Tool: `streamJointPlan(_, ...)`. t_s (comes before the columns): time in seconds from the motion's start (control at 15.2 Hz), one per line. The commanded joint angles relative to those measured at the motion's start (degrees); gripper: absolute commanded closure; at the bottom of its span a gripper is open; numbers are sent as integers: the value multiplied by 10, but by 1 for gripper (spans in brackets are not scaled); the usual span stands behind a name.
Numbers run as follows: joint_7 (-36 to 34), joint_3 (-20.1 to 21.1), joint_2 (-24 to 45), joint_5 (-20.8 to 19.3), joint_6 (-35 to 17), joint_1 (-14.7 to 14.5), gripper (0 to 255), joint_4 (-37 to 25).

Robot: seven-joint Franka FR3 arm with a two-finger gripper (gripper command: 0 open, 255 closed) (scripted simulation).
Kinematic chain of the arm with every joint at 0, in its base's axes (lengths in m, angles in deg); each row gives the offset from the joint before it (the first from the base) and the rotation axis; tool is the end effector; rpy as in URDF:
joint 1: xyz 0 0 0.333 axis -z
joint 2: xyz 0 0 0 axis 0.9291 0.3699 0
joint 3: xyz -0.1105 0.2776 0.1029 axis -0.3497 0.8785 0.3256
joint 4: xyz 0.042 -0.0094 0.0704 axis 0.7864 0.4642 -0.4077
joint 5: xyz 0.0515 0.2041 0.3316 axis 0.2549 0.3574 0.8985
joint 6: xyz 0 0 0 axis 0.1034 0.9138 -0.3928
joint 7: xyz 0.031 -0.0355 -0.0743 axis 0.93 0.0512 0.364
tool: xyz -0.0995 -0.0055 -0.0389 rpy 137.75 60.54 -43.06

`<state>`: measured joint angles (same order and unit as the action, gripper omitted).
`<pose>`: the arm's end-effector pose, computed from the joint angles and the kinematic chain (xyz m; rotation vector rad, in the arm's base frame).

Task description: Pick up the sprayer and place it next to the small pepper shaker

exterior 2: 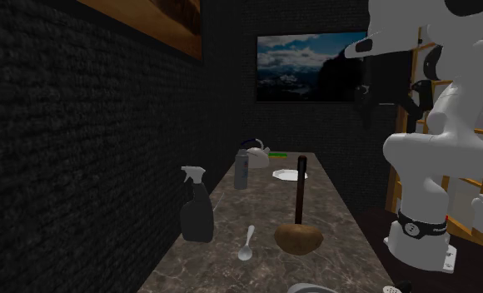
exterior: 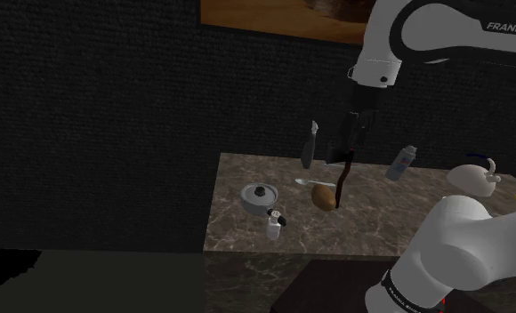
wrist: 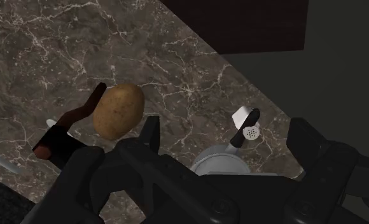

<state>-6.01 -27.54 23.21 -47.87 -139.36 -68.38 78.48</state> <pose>0.2838 -0.0118 0.5782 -3.1056 0.0823 0.1242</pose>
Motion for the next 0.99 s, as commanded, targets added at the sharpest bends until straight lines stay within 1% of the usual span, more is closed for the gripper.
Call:
streamJointPlan(0.0, 0, 0, 0, 0, 0, 0, 0, 0)
streamJointPlan(0.46, -3, -37, 121, -26, -97, 32, 0, -36)
streamJointPlan(0.92, -6, -74, 249, -37, -172, 59, 0, -102)
